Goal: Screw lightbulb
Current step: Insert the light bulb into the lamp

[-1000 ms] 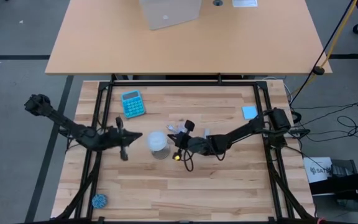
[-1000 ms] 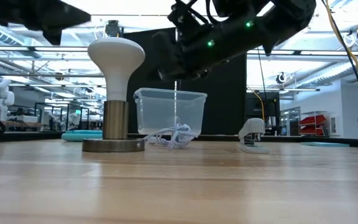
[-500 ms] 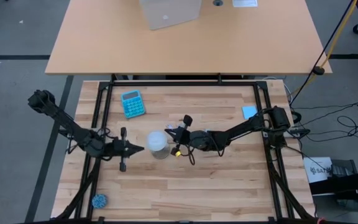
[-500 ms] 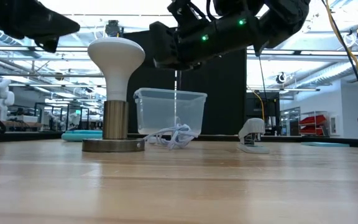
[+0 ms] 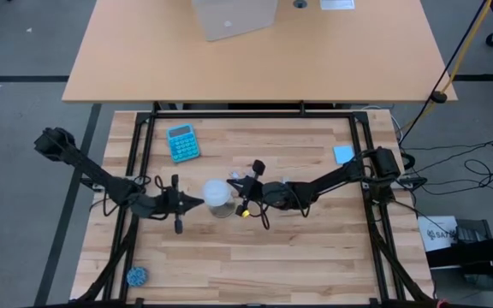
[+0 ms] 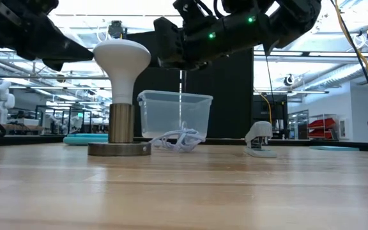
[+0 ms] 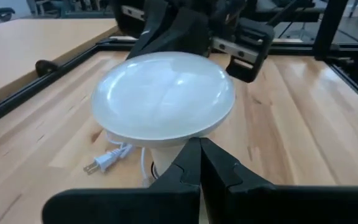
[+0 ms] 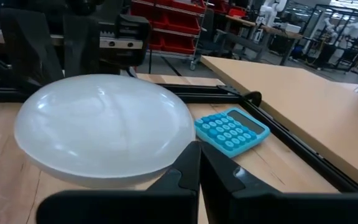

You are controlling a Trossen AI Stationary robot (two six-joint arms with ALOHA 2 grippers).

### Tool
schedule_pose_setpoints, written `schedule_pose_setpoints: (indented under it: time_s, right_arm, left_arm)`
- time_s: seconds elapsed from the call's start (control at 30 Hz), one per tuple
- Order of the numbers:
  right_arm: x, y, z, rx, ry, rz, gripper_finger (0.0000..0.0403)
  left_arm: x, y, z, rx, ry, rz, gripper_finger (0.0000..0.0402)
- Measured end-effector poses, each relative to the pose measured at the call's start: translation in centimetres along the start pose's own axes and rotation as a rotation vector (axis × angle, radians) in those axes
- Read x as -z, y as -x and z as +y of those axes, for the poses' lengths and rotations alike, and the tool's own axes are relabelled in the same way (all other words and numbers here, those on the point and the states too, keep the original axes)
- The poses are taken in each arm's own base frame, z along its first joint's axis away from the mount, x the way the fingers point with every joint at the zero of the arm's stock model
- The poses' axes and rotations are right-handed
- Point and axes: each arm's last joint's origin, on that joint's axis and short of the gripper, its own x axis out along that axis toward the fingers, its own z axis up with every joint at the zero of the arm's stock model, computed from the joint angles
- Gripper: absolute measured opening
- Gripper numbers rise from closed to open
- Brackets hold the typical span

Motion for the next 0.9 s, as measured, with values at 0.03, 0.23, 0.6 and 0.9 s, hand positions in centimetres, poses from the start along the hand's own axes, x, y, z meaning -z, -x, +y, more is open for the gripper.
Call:
schedule_pose_setpoints:
  time_s: [0.03, 0.23, 0.6, 0.9]
  right_arm:
    - [0.0, 0.0, 0.0, 0.002, -0.003, 0.000, 0.0000]
    - [0.0, 0.5, 0.8, -0.001, -0.005, 0.006, 0.0000]
    - [0.3, 1.7, 2.7, -0.063, 0.071, 0.031, 0.0000]
    - [0.7, 1.8, 2.9, -0.048, 0.091, 0.074, 0.0000]
  left_arm:
    - [0.0, -0.1, 0.1, -0.005, 0.001, 0.001, 0.0000]
    - [0.1, -0.4, 0.7, -0.046, 0.002, 0.011, 0.0000]
    - [0.6, -1.0, 2.5, -0.235, 0.054, 0.063, 0.0000]
    - [0.6, -0.4, 1.8, -0.156, 0.057, 0.065, 0.0000]
